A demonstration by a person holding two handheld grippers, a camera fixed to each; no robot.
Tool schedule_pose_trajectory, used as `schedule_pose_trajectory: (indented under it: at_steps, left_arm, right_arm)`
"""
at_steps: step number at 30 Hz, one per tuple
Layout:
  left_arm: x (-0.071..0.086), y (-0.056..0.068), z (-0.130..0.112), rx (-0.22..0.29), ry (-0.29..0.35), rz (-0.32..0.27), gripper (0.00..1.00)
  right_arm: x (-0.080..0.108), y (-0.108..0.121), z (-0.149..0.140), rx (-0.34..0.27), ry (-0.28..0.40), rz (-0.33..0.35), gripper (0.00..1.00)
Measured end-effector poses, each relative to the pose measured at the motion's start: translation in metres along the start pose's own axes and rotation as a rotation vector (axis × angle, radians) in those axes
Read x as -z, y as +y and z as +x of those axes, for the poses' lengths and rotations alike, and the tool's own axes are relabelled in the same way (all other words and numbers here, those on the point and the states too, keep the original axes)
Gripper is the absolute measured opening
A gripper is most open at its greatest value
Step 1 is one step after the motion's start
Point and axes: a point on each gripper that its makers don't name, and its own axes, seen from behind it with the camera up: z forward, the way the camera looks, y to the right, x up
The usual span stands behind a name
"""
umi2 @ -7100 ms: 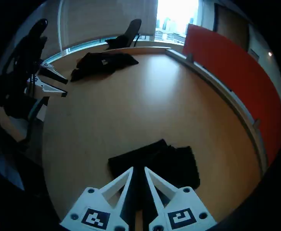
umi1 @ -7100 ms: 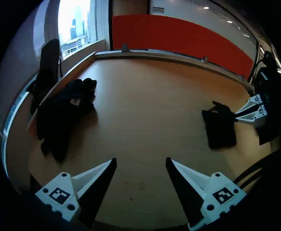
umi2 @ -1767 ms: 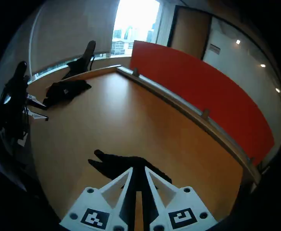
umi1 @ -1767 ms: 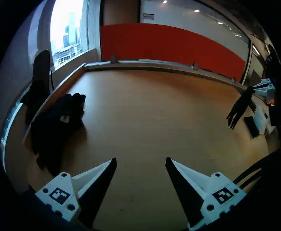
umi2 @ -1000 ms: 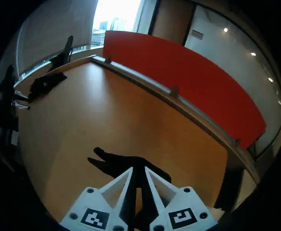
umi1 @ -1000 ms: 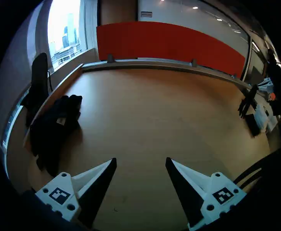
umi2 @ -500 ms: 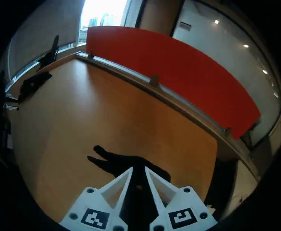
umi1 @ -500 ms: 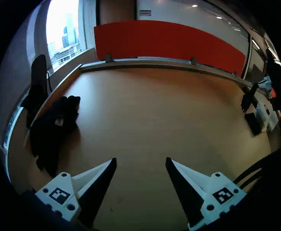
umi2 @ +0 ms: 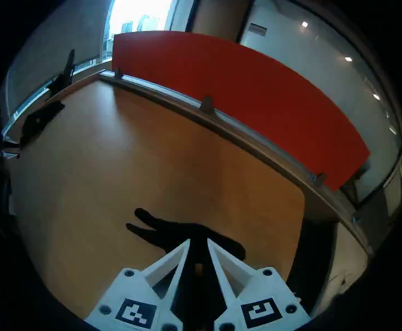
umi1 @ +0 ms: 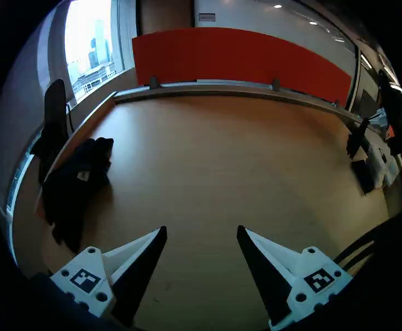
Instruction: Fold towel
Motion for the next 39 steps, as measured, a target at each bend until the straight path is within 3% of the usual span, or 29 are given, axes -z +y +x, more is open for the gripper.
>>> schedule_pose_trajectory:
  at_steps: [9, 17, 27, 39]
  left_arm:
    - [-0.001, 0.006, 0.003, -0.015, -0.002, -0.002, 0.94]
    - [-0.004, 0.013, 0.007, -0.024, 0.001, -0.012, 0.94]
    - [-0.004, 0.018, 0.004, -0.032, -0.004, -0.02, 0.94]
    - [-0.005, 0.023, 0.003, -0.046, -0.009, -0.023, 0.94]
  right_arm:
    - [-0.002, 0.001, -0.014, -0.01, -0.013, 0.01, 0.06]
    - [0.01, -0.001, -0.037, -0.016, -0.034, 0.016, 0.06]
    - [0.028, 0.002, -0.096, -0.059, -0.103, 0.033, 0.06]
    - [0.036, -0.002, -0.156, -0.062, -0.195, 0.02, 0.06]
